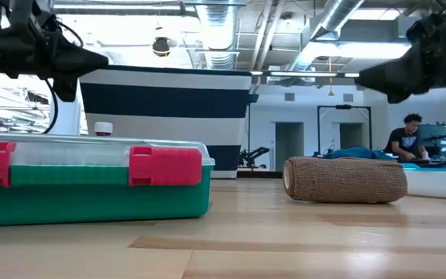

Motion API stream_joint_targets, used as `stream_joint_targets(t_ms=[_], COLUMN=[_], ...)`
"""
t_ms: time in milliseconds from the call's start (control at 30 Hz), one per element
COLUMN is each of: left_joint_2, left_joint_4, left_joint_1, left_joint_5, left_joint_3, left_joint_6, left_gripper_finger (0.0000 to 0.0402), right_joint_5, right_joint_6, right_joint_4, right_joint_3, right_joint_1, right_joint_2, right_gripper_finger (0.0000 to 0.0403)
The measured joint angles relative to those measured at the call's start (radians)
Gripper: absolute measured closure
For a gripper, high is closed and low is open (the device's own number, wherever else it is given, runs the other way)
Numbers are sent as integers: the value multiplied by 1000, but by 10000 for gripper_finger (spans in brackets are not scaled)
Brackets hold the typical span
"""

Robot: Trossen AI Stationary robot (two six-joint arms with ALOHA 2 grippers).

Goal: Pick & place medical supplies in basket/bin
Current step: Put the red pill bottle into blue bin

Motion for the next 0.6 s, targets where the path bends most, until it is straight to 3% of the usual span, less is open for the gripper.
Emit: stream_joint_targets(t_ms=[167, 600], left_joint_2=[0, 44], left_joint_4=[-4, -45], left_joint_1=[-1, -1], left_joint_5=[77, -21], left_joint_3=[17, 25], left_joint_6=[95, 85], left_gripper_finger=[380, 266], right_joint_5=[18, 16], right_joint_6=[20, -44], right_joint_4=[188, 256], right_joint_3=[0, 0], right_joint_1=[-41, -71], right_joint_2=[0, 1], right_gripper_finger=[264, 266])
